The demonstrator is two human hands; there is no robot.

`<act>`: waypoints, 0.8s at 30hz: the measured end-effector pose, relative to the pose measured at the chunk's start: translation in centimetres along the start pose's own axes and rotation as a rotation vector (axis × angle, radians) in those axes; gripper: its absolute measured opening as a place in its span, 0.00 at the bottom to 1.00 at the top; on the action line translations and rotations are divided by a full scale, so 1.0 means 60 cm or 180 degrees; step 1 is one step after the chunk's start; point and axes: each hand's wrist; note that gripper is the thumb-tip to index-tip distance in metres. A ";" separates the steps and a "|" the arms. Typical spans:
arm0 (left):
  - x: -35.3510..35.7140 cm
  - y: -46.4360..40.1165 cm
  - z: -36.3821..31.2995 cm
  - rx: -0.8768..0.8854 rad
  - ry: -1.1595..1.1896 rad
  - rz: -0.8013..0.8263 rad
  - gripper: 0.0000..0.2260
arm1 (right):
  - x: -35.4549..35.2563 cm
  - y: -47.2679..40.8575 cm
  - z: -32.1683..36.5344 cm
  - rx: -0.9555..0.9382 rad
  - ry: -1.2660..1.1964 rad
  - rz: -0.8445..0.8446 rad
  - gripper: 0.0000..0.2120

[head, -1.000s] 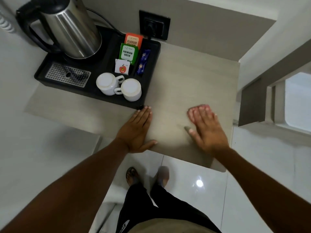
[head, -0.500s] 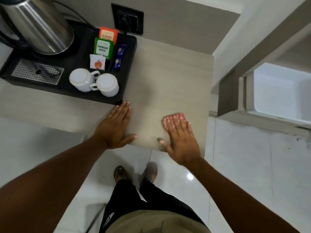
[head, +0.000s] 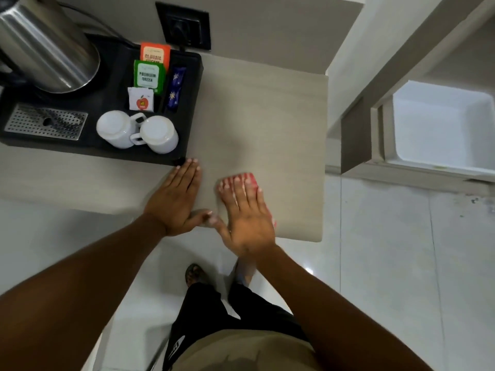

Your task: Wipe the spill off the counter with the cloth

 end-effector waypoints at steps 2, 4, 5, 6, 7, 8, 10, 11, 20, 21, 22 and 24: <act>-0.001 -0.001 0.000 0.0003 -0.0018 -0.0010 0.46 | -0.006 0.028 -0.034 0.0020 -0.0014 -0.0088 0.35; -0.003 0.000 -0.001 -0.0035 -0.0048 0.0034 0.46 | -0.031 0.036 -0.097 0.0212 0.0082 -0.0212 0.35; -0.004 0.000 -0.002 -0.0052 -0.0057 0.0043 0.46 | -0.046 0.030 -0.134 0.0415 0.0151 -0.0262 0.35; -0.006 0.000 -0.002 -0.0064 -0.0054 0.0075 0.46 | -0.061 0.021 -0.169 0.0683 0.0151 -0.0247 0.36; -0.008 0.000 -0.003 -0.0074 -0.0040 0.0121 0.46 | -0.075 0.010 -0.196 0.0937 0.0097 -0.0215 0.37; -0.009 -0.001 -0.003 -0.0083 -0.0026 0.0153 0.46 | -0.086 0.001 -0.212 0.1134 0.0041 -0.0208 0.38; -0.008 -0.001 -0.001 -0.0080 -0.0023 0.0176 0.46 | -0.090 -0.010 -0.204 0.1321 0.0112 -0.0216 0.40; -0.007 0.000 -0.001 -0.0071 -0.0021 0.0179 0.46 | -0.085 -0.008 -0.183 0.1276 0.0203 -0.0207 0.41; 0.006 -0.002 0.007 -0.0032 -0.0040 0.0076 0.46 | -0.011 0.100 -0.080 0.0477 0.0157 -0.0155 0.38; 0.006 -0.001 0.007 -0.0041 -0.0048 0.0084 0.47 | -0.020 0.101 -0.101 0.0662 0.0166 -0.0195 0.38; 0.006 -0.001 0.006 -0.0043 -0.0048 0.0075 0.47 | -0.031 0.099 -0.120 0.0869 0.0142 -0.0243 0.38; 0.007 0.000 0.007 -0.0047 -0.0064 0.0063 0.47 | -0.050 0.086 -0.143 0.1173 0.0016 -0.0304 0.39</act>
Point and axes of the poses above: each hand's wrist, its own y-axis away from the middle knuckle, its own x-axis out of the palm, z = x × y, and after that the axes turned 4 degrees about -z, right-handed
